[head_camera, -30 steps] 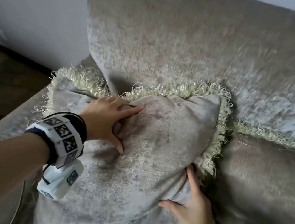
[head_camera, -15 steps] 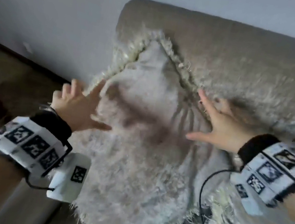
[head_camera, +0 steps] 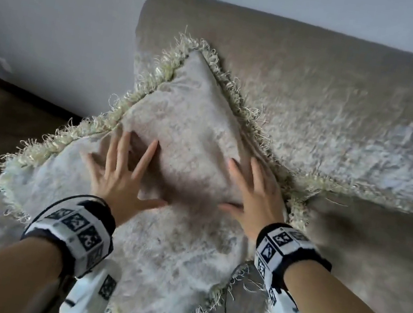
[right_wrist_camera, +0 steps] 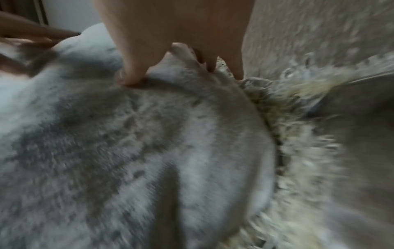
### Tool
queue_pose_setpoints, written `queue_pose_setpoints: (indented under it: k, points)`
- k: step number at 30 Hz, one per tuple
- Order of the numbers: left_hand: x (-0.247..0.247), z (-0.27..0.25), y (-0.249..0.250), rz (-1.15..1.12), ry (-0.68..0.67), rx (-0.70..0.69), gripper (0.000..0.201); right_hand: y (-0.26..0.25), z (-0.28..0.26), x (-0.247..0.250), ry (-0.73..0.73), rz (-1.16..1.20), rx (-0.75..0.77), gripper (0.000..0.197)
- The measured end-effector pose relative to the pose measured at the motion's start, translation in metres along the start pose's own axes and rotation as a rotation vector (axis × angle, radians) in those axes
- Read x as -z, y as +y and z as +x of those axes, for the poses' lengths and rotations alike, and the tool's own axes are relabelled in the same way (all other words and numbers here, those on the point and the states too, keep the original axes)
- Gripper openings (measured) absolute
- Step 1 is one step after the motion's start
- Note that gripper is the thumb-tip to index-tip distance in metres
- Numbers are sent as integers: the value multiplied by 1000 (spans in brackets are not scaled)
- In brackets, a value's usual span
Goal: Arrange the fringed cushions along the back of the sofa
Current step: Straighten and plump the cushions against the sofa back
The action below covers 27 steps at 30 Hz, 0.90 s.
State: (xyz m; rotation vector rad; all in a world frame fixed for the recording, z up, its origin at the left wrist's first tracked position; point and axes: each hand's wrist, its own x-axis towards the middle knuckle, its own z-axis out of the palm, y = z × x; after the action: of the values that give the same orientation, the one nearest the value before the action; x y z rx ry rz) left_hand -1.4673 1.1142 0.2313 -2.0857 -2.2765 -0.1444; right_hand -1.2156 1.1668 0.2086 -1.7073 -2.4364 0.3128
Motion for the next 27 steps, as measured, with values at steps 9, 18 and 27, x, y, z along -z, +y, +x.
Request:
queue_pose_setpoints:
  k: [9, 18, 27]
  points:
    - [13, -12, 140, -109, -14, -331, 114, 126, -117, 34, 181, -153, -323, 99]
    - [-2, -21, 336, -125, -77, -580, 114, 284, -258, 79, 248, 9, -686, 110]
    - [-23, 23, 458, 111, -203, -630, 130, 385, -289, 82, 31, 175, -711, 118]
